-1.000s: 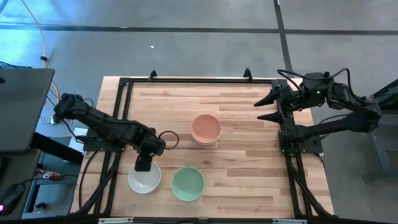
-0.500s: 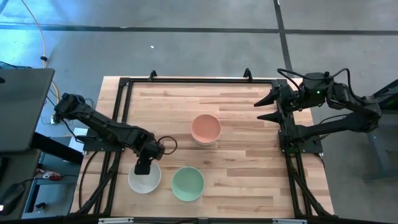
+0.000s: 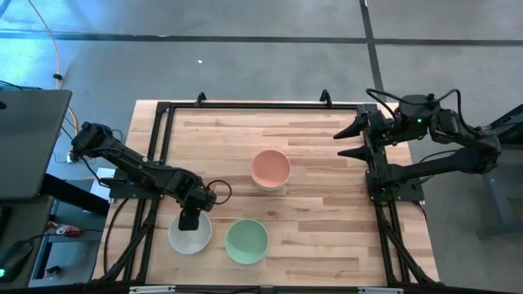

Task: Nest bowls inside each other
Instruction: Stack the white bowl on top of the orange bowl

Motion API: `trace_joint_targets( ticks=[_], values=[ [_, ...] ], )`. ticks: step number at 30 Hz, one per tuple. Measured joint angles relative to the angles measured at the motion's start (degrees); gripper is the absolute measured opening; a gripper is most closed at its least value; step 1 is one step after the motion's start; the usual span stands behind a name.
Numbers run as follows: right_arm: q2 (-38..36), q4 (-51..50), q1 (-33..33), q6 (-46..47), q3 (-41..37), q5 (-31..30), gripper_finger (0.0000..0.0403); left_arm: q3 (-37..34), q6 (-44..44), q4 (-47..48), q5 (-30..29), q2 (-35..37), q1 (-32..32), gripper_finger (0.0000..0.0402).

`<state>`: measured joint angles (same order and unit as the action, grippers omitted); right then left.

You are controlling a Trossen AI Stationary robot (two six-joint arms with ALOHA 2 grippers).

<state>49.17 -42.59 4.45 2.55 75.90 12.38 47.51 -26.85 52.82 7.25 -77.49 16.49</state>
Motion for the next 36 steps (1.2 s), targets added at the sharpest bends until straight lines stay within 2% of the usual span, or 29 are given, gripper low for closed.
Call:
trace_joint_targets(
  ticks=[6,8,14,24,30,36],
  values=[
    [0.0,0.0,0.0,0.0,0.0,0.0,0.0224,0.0,0.0,0.0,0.1,0.0,0.0,0.0021],
    [0.0,0.0,0.0,0.0,0.0,0.0,0.0224,0.0,-0.3,-0.1,0.1,0.0,0.0,0.0008],
    [0.0,0.0,0.0,0.0,0.0,0.0,0.0224,0.0,-0.3,0.8,0.7,0.0,-0.6,0.0004],
    [0.0,0.0,0.0,-0.1,0.0,0.0,0.0224,1.1,1.4,8.9,1.1,0.2,-7.0,0.0002],
    [0.7,0.0,0.0,0.0,0.0,0.0,0.0224,5.0,6.8,11.6,-2.3,0.2,-13.1,0.0001],
    [1.9,-0.1,0.0,0.0,0.0,0.0,0.0224,9.9,13.9,12.9,-3.0,0.1,-21.4,0.0000]
  ],
)
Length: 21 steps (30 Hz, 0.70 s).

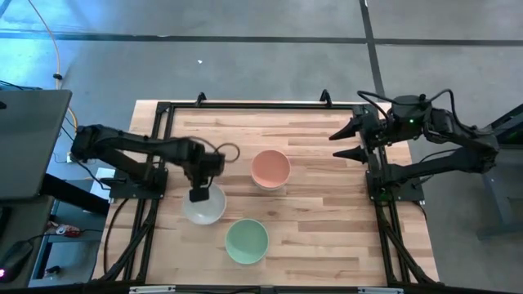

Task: Nest bowls inside each other
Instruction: Stack the white bowl on top of the orange bowl

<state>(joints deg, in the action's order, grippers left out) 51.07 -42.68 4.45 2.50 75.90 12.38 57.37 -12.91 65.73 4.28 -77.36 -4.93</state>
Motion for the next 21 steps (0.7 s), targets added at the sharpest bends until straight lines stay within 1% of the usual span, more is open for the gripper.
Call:
trace_joint_targets(
  ticks=[7,13,16,21],
  values=[
    [1.7,-1.0,0.0,0.0,0.0,0.0,0.0224,7.4,5.6,1.7,0.0,0.0,-9.9,0.0000],
    [3.1,-1.2,0.0,-1.0,0.0,1.1,0.0224,14.2,3.0,2.2,0.1,-0.4,-17.7,0.0000],
    [3.7,-1.2,0.0,-1.4,0.0,1.1,0.0224,18.1,1.2,4.2,0.8,-1.5,-20.8,0.0000],
    [4.2,-1.2,0.0,-2.5,0.0,1.2,0.0224,26.0,0.6,9.0,0.9,-6.2,-23.2,0.0000]
  ],
)
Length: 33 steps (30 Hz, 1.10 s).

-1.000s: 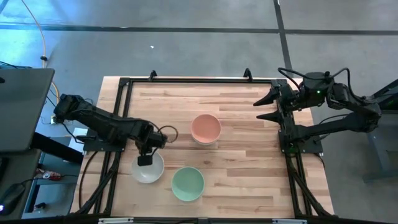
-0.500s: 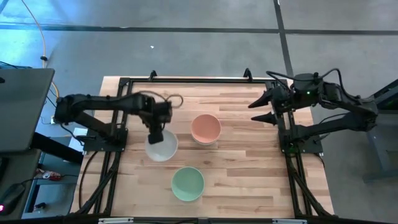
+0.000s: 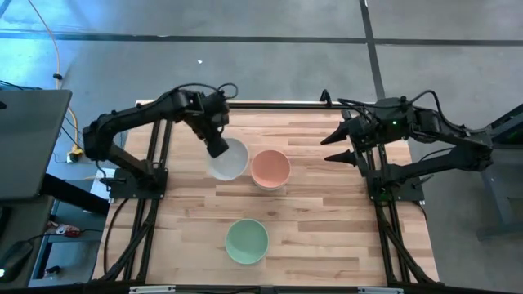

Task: Nest bowls inside each other
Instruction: Stack the white bowl on top of the orange bowl

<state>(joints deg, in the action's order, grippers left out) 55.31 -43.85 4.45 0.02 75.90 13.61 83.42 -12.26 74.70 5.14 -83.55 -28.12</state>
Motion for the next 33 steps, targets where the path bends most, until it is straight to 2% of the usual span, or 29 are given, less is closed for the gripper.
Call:
trace_joint_targets(
  ticks=[18,25,33],
  values=[
    [0.1,-0.4,0.0,0.0,0.0,1.0,0.0224,30.6,6.9,5.5,3.0,-27.2,2.7,0.0000],
    [0.1,-1.4,0.0,0.1,0.0,1.0,0.0224,36.2,8.0,5.3,4.5,-34.5,3.2,0.0000],
    [0.1,-1.9,0.0,0.0,0.0,1.0,0.0224,37.0,8.5,4.4,6.3,-38.7,4.0,0.0000]
  ],
)
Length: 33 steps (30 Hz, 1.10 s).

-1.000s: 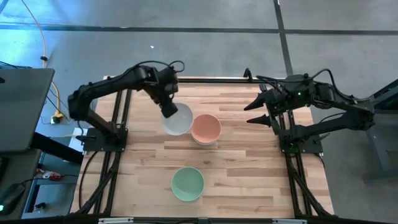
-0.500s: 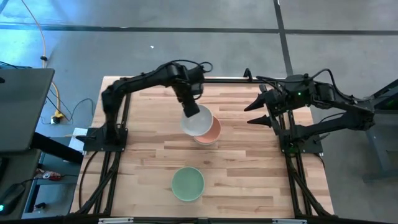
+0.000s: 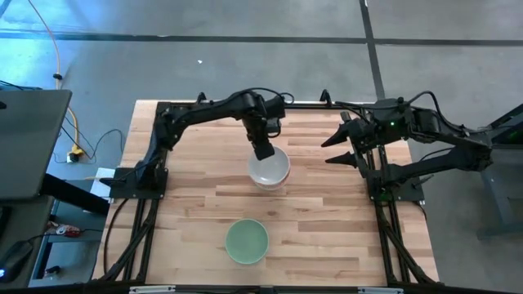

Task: Nest bowls inside each other
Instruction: Stack the white bowl on top of the orange bowl

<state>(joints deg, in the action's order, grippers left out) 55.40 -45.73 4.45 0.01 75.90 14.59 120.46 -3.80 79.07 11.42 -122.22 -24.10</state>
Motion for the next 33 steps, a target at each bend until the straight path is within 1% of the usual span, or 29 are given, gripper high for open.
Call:
trace_joint_targets(
  ticks=[6,13,18,25,29,33],
  values=[
    [0.0,-0.2,0.0,-0.2,0.0,0.0,0.0224,0.0,0.2,-2.0,0.0,-1.6,0.6,0.0000],
    [0.0,-0.4,0.0,-0.3,0.0,0.0,0.0224,0.0,0.3,-4.5,-0.4,-1.8,0.6,0.0000],
    [0.0,-0.4,0.0,-0.3,0.0,0.0,0.0224,0.0,-0.4,-3.9,-3.3,-1.8,0.6,0.0000],
    [0.0,-0.4,0.0,-0.5,0.0,0.0,0.0224,0.0,-0.8,-3.3,-3.5,-1.9,0.6,0.0000],
    [0.0,-0.4,0.0,-0.3,0.0,0.0,0.0224,0.0,-1.5,-1.5,-3.6,-3.4,1.0,0.0000],
    [0.0,-0.4,0.0,-0.1,0.0,0.0,0.0224,0.0,-1.4,-1.9,-3.8,-4.8,2.2,0.0000]
  ],
)
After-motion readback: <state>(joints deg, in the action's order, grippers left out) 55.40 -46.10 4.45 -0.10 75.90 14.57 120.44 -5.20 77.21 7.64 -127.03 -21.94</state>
